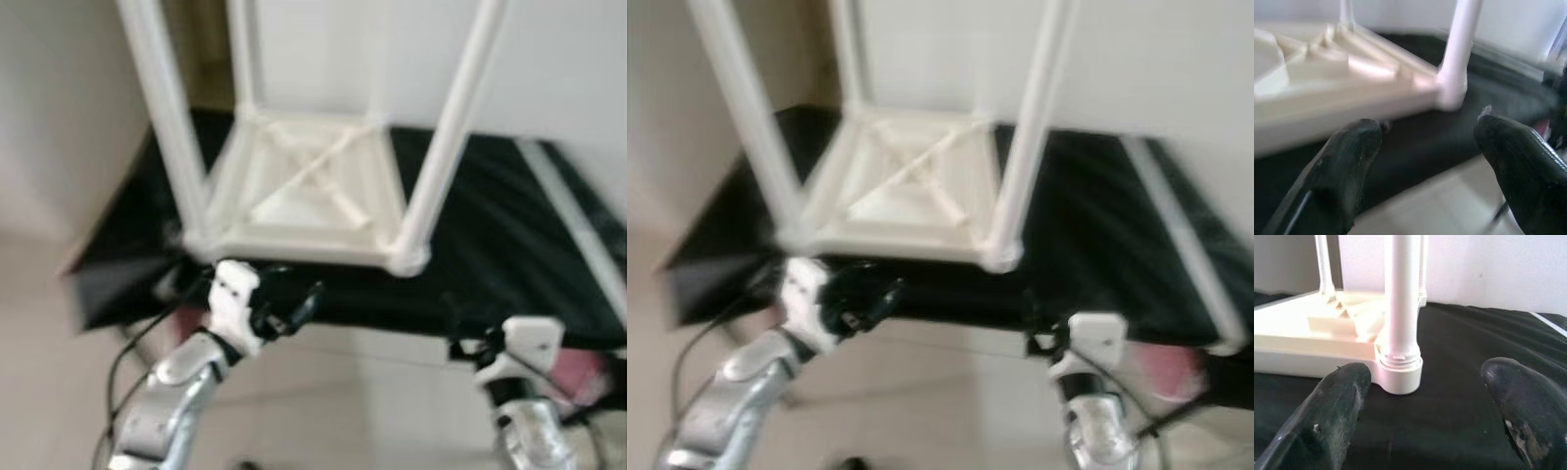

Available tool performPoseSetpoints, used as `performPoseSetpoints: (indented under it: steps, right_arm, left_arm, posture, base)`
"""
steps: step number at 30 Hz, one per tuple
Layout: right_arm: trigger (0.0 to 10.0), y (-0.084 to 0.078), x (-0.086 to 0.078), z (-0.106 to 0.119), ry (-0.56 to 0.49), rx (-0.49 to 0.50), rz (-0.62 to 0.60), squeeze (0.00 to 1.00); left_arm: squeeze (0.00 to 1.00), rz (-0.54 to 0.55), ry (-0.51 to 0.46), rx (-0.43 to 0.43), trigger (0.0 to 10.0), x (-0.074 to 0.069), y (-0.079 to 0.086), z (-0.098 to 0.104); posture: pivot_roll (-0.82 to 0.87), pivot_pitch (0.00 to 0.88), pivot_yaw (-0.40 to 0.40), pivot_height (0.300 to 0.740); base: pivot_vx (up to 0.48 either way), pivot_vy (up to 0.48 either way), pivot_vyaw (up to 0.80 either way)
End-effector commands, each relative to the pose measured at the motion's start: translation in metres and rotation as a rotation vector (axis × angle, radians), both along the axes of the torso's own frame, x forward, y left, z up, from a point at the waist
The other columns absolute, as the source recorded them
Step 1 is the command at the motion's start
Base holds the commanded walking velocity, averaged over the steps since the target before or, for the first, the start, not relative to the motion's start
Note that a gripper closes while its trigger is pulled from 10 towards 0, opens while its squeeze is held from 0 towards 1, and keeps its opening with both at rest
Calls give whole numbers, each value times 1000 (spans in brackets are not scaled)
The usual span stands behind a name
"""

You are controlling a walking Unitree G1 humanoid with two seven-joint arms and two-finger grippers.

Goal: Building children table

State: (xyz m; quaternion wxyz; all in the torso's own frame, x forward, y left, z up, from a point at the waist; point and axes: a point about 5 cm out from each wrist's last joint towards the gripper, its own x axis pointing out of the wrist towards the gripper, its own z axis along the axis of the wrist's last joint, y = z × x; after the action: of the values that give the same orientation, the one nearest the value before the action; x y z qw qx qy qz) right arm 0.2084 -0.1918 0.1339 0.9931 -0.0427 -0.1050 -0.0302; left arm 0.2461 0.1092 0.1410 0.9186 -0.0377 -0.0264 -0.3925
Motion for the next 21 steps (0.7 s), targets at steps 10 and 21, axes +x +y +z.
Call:
performPoseSetpoints:
  steps: [10, 21]
  right_arm:
    - [10000, -2, -2, -4, 21, 4, -10, 0]
    - [10000, -4, 4, -1, 18, 9, -31, 0]
  left_arm:
    - [0, -4, -39, -27, 10000, 4, -1, 11]
    - [0, 35, -51, -44, 10000, 9, -2, 18]
  posture:
    - [-54, 65, -2, 740]
    - [-53, 66, -10, 740]
  base:
    - [0, 0, 0]
    - [0, 0, 0]
